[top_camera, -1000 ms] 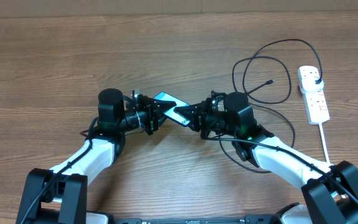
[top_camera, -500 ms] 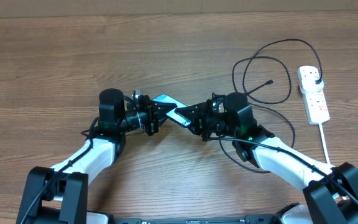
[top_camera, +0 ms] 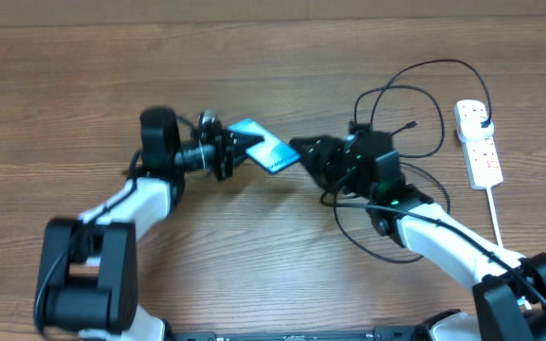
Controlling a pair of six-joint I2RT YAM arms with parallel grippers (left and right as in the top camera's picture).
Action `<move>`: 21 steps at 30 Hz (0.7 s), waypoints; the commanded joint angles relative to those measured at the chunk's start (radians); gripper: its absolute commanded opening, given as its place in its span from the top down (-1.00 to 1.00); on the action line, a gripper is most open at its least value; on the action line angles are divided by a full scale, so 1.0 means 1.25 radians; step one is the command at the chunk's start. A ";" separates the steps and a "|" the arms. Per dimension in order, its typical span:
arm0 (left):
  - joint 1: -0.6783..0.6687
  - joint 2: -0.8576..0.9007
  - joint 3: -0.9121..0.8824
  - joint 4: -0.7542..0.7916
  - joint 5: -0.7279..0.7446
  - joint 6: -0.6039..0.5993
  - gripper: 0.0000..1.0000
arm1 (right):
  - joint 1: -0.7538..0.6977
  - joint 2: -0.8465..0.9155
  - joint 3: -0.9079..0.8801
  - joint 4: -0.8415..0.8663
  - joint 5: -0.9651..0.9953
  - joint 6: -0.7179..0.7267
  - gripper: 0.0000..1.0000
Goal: Plug charger to phone and switch on socket
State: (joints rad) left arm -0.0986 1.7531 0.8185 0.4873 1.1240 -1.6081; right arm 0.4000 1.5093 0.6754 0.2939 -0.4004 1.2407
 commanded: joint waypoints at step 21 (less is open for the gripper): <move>-0.036 0.190 0.235 0.051 0.330 0.061 0.92 | -0.111 -0.080 0.300 -0.618 0.329 -0.567 -1.00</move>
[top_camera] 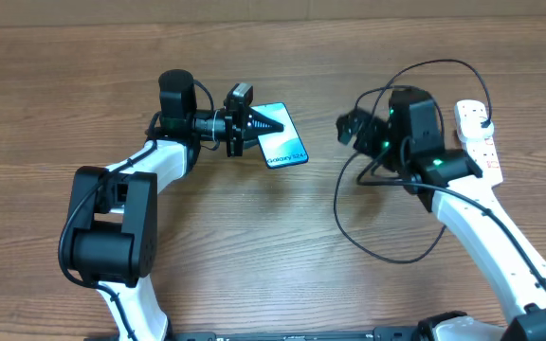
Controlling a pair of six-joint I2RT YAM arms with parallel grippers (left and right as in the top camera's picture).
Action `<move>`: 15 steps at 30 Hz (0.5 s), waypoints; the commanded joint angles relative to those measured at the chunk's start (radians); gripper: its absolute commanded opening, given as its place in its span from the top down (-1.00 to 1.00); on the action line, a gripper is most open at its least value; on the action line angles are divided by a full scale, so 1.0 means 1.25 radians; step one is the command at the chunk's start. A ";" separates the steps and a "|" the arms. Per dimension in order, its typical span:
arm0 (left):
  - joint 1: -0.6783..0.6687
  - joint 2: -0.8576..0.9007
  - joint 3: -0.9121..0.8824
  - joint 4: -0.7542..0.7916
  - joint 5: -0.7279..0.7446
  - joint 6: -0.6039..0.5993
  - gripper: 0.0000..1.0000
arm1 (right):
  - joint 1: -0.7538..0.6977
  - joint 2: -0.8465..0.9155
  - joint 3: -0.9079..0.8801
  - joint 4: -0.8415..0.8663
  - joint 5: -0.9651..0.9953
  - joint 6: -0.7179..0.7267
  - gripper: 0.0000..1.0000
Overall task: Plug charger to phone and switch on socket
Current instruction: 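Reach the right gripper to the black cable and grasp the USB-C plug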
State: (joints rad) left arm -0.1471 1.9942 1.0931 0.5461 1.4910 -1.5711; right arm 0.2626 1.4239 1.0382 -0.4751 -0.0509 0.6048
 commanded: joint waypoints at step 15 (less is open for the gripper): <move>0.002 -0.003 0.015 0.004 0.038 0.055 0.92 | -0.098 0.245 0.248 -0.191 0.154 0.092 -0.53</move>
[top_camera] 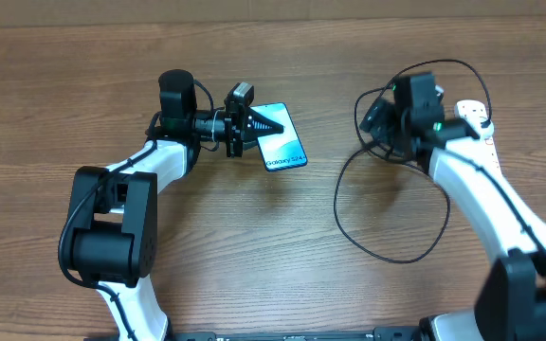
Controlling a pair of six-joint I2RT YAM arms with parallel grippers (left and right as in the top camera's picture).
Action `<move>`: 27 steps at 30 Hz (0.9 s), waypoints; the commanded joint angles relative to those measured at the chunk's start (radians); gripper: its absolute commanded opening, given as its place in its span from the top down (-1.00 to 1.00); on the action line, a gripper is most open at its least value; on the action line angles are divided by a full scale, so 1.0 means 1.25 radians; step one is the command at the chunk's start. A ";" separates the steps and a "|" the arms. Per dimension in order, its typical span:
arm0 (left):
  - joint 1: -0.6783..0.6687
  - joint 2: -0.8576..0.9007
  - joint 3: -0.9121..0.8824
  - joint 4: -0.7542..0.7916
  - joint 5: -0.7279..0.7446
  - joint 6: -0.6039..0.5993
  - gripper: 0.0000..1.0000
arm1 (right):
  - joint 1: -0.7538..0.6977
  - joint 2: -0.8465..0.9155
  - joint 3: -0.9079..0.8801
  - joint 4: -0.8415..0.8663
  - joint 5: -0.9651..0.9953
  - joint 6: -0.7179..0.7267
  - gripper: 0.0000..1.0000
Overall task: Plug charger to phone and switch on socket
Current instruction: 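Reach the right gripper to the black cable and grasp the USB-C plug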
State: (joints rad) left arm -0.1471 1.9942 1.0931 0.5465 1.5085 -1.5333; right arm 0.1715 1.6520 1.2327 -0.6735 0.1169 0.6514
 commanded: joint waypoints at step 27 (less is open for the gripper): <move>0.002 -0.003 0.015 0.004 0.030 0.024 0.92 | -0.050 0.417 0.192 -0.031 0.112 0.257 0.51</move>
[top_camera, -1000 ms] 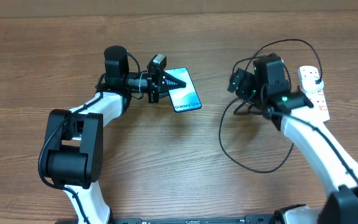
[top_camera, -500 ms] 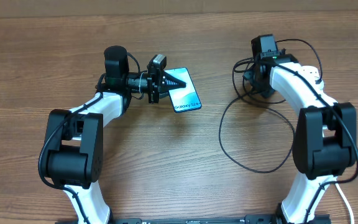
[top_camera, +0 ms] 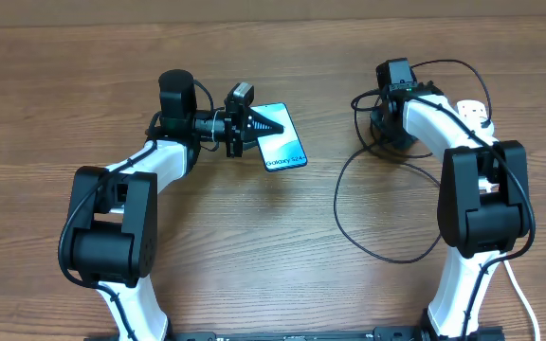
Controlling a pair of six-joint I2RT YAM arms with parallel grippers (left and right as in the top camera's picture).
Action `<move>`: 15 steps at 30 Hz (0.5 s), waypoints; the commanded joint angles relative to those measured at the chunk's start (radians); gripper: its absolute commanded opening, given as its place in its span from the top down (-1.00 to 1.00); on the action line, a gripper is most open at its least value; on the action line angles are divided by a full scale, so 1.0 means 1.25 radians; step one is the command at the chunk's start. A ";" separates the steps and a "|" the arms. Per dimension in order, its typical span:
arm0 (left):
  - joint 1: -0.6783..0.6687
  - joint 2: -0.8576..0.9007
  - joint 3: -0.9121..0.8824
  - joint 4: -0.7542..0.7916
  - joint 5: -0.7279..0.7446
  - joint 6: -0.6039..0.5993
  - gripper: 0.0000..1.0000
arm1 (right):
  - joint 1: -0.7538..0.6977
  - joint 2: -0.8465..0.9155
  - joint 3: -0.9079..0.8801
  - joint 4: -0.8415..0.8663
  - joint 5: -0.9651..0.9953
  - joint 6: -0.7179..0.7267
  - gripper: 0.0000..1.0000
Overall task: Plug charger to phone and switch on socket
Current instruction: 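Reach the right gripper to the black cable and grasp the USB-C plug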
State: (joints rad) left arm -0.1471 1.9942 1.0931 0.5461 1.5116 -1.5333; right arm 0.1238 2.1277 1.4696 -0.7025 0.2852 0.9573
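Note:
A phone [top_camera: 281, 147] with a lit blue screen lies flat on the wooden table left of centre. My left gripper [top_camera: 265, 124] reaches in from the left, its dark fingers closed over the phone's upper left edge. The black charger cable [top_camera: 338, 210] lies in wide loops right of centre; its plug end does not show. A white socket strip [top_camera: 473, 110] sits at the far right, mostly behind my right arm. My right gripper [top_camera: 385, 131] hangs folded under its wrist among the upper cable loops, left of the strip. Its fingers are too dark and hidden to read.
The strip's white lead [top_camera: 525, 305] runs off the lower right corner. The wooden table [top_camera: 254, 246] spreads below the phone and left of the cable loops. Both arm bases stand at the near edge.
My right arm has folded back, its wrist now further left and higher, next to the socket strip. The left gripper and the phone have not moved.
First both grippers met at the table's middle, the left holding the phone tilted, the right close to its lower end. Then the phone lay flat further up, and the right gripper had withdrawn rightward. It has since moved up to the cable loops beside the strip.

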 commanded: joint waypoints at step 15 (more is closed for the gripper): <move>0.002 -0.003 0.015 0.004 0.055 0.073 0.92 | -0.043 -0.035 0.112 -0.154 -0.107 -0.222 0.92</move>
State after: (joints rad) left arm -0.1471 1.9942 1.0931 0.5465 1.5200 -1.5108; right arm 0.0807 2.1315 1.5288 -0.8520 0.1932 0.7784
